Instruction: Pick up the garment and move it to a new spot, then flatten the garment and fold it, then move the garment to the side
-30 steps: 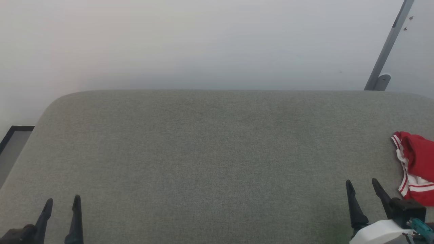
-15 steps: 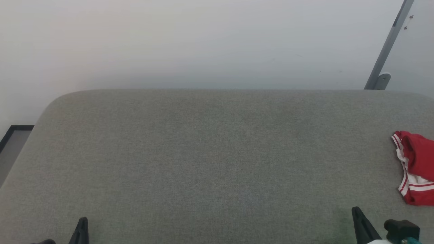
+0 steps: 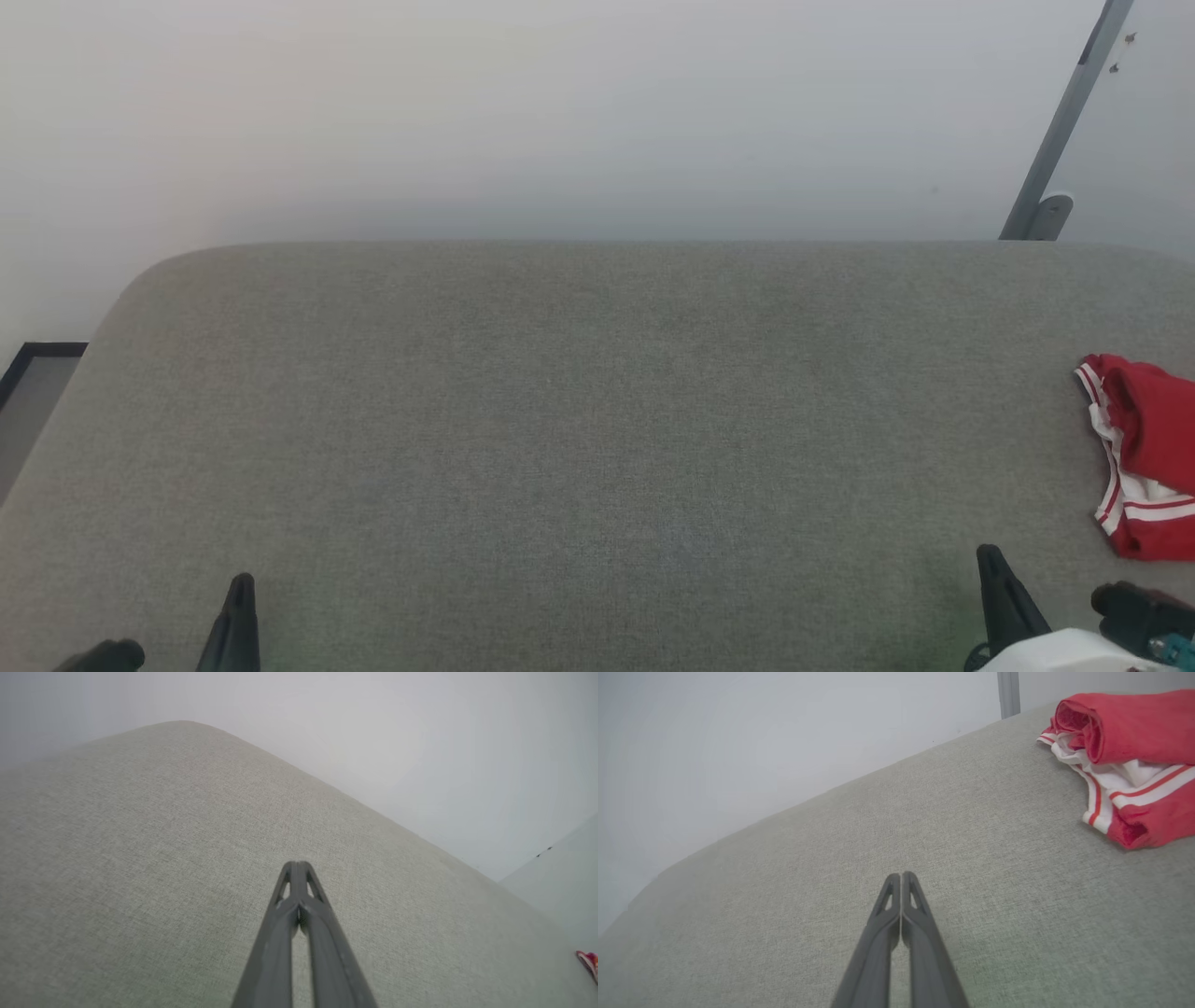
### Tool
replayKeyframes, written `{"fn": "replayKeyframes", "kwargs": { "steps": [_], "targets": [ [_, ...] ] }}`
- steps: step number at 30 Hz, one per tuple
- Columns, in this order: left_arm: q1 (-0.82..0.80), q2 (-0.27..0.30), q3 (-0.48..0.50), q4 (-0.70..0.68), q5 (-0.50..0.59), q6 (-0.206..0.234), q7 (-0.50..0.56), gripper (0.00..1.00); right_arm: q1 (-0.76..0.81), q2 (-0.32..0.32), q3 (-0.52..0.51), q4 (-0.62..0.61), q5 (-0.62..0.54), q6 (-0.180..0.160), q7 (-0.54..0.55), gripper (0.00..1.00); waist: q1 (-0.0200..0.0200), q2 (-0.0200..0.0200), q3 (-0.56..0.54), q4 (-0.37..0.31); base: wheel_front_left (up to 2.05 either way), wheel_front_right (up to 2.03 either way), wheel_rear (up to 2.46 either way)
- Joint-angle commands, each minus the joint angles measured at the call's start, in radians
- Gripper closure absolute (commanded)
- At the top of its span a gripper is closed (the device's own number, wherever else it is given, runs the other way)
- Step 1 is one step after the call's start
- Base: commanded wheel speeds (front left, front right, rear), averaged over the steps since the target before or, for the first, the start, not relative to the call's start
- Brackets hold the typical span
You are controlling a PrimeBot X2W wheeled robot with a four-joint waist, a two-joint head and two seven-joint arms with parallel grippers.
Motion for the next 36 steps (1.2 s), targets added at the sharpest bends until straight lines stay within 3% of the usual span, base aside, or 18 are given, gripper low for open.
{"fn": "replayKeyframes", "kwargs": {
  "steps": [1,36],
  "targets": [
    [-0.034,0.005,0.0,-0.018,-0.04,0.0,0.01,1.0,-0.034,-0.001,-0.002,-0.023,0.048,0.0,0.012,1.0,0.0,-0.0001,0.001,-0.001,0.0,0.0,0.0],
    [-0.119,-0.041,-0.017,-0.036,-0.458,-0.001,0.13,1.0,-0.091,0.018,-0.011,-0.073,0.521,0.0,0.131,1.0,0.0,-0.0001,0.021,-0.015,0.0,0.0,0.0]
  ]
}}
